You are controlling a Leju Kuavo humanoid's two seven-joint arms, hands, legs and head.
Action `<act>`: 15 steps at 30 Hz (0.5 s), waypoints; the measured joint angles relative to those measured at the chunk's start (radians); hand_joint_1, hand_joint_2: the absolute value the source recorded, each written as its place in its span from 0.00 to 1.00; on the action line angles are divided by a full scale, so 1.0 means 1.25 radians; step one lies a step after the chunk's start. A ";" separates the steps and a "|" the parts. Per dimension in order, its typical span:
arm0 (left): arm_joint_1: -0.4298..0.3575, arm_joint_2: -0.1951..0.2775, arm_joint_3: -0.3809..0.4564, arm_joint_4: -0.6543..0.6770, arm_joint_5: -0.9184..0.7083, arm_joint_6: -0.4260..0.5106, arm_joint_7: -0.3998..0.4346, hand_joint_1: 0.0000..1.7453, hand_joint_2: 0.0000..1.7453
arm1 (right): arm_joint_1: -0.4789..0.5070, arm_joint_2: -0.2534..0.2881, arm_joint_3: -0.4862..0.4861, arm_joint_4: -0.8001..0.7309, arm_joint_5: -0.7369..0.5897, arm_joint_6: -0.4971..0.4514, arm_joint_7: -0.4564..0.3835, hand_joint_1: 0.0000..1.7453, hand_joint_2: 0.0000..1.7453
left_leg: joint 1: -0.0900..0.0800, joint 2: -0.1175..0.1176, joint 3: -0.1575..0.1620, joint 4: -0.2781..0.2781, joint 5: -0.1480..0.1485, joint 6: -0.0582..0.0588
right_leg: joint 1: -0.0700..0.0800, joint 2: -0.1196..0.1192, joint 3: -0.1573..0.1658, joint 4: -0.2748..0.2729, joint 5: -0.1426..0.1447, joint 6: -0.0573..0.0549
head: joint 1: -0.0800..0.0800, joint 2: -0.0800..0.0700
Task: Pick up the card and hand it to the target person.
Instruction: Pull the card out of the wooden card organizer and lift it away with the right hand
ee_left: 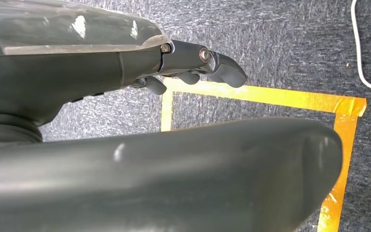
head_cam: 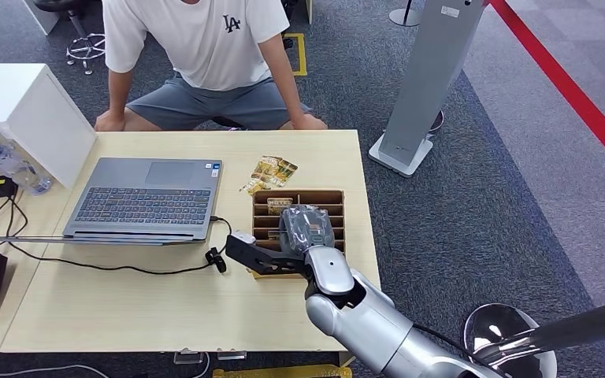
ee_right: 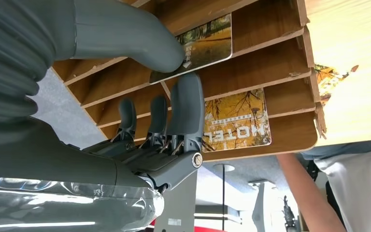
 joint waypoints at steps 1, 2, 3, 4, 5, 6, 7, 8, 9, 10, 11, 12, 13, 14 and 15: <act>0.000 0.000 0.000 0.000 0.000 0.000 0.000 0.00 0.00 | 0.001 0.000 0.000 0.000 -0.002 0.001 0.000 0.69 1.00 | 0.000 0.000 0.000 0.000 0.000 0.000 | 0.000 0.000 0.000 0.000 0.000 0.000 | 0.000 0.000; 0.000 0.000 0.000 0.000 0.000 0.000 0.000 0.00 0.00 | 0.001 0.000 0.000 0.000 -0.003 0.001 0.000 0.70 1.00 | 0.000 0.000 0.000 0.000 0.000 0.000 | 0.000 0.000 0.000 0.000 0.000 0.000 | 0.000 0.000; 0.000 0.000 0.000 0.000 0.000 0.000 0.000 0.00 0.00 | 0.002 0.000 0.000 0.000 -0.004 0.001 0.000 0.70 1.00 | 0.000 0.000 0.000 0.000 0.000 0.000 | 0.000 0.000 0.000 0.000 0.000 0.000 | 0.000 0.000; 0.000 0.000 0.000 0.000 0.000 0.000 0.000 0.00 0.00 | 0.002 0.000 0.000 0.000 -0.004 0.001 0.000 0.70 1.00 | 0.000 0.000 0.000 0.000 0.000 0.000 | 0.000 0.000 0.000 0.000 0.000 0.000 | 0.000 0.000; 0.000 0.000 0.000 0.000 0.000 0.000 0.000 0.00 0.00 | 0.002 0.000 0.000 0.000 -0.004 0.001 -0.001 0.71 1.00 | 0.000 0.000 0.000 0.000 0.000 0.000 | 0.000 0.000 0.000 0.000 0.000 0.000 | 0.000 0.000; 0.000 0.000 0.000 0.000 0.000 0.000 0.000 0.00 0.00 | 0.002 0.000 0.000 0.001 -0.005 0.001 -0.001 0.71 1.00 | 0.000 0.000 0.000 0.000 0.000 0.000 | 0.000 0.000 0.000 0.000 0.000 0.000 | 0.000 0.000; 0.000 0.000 0.000 0.000 0.000 0.000 0.000 0.00 0.00 | 0.002 0.000 0.000 0.001 -0.005 0.001 -0.001 0.72 1.00 | 0.000 0.000 0.000 0.000 0.000 0.000 | 0.000 0.000 0.000 0.000 0.000 0.000 | 0.000 0.000; 0.000 0.000 0.000 0.000 0.000 0.000 0.000 0.00 0.00 | 0.002 0.000 0.000 0.001 -0.005 0.001 -0.001 0.72 1.00 | 0.000 0.000 0.000 0.000 0.000 0.000 | 0.000 0.000 0.000 0.000 0.000 0.000 | 0.000 0.000; 0.000 0.000 0.000 0.000 0.000 0.000 0.000 0.00 0.00 | 0.002 0.000 0.000 0.001 -0.005 0.001 -0.001 0.72 1.00 | 0.000 0.000 0.000 0.000 0.000 0.000 | 0.000 0.000 0.000 0.000 0.000 0.000 | 0.000 0.000; 0.000 0.000 0.000 0.000 0.000 0.001 0.000 0.00 0.00 | 0.002 0.000 0.000 0.001 -0.005 0.001 -0.002 0.72 1.00 | 0.000 0.000 0.000 0.000 0.000 0.000 | 0.000 0.000 0.000 0.000 0.000 0.000 | 0.000 0.000; 0.000 0.000 0.000 0.000 0.000 0.001 0.000 0.00 0.00 | 0.002 0.000 0.000 0.001 -0.005 0.001 -0.002 0.72 1.00 | 0.000 0.000 0.000 0.000 0.000 0.000 | 0.000 0.000 0.000 0.000 0.000 0.000 | 0.000 0.000; 0.000 0.000 0.000 0.000 0.000 0.001 0.000 0.00 0.00 | 0.003 0.000 0.000 0.001 -0.005 0.001 -0.003 0.73 1.00 | 0.000 0.000 0.000 0.000 0.000 0.000 | 0.000 0.000 0.000 0.000 0.000 0.000 | 0.000 0.000; 0.000 0.000 0.000 0.000 0.000 0.002 0.000 0.00 0.00 | 0.003 0.000 0.000 0.001 -0.005 0.002 -0.003 0.74 1.00 | 0.000 0.000 0.000 0.000 0.000 0.000 | 0.000 0.000 0.000 0.000 0.000 0.000 | 0.000 0.000; 0.000 0.000 0.000 0.000 0.000 0.002 0.000 0.00 0.00 | 0.003 0.000 0.000 0.001 -0.005 0.002 -0.004 0.75 1.00 | 0.000 0.000 0.000 0.000 0.000 0.000 | 0.000 0.000 0.000 0.000 0.000 0.000 | 0.000 0.000; 0.000 0.000 0.000 0.000 0.000 0.002 0.000 0.00 0.00 | 0.004 0.000 0.000 0.001 -0.005 0.002 -0.004 0.75 1.00 | 0.000 0.000 0.000 0.000 0.000 0.000 | 0.000 0.000 0.000 0.000 0.000 0.000 | 0.000 0.000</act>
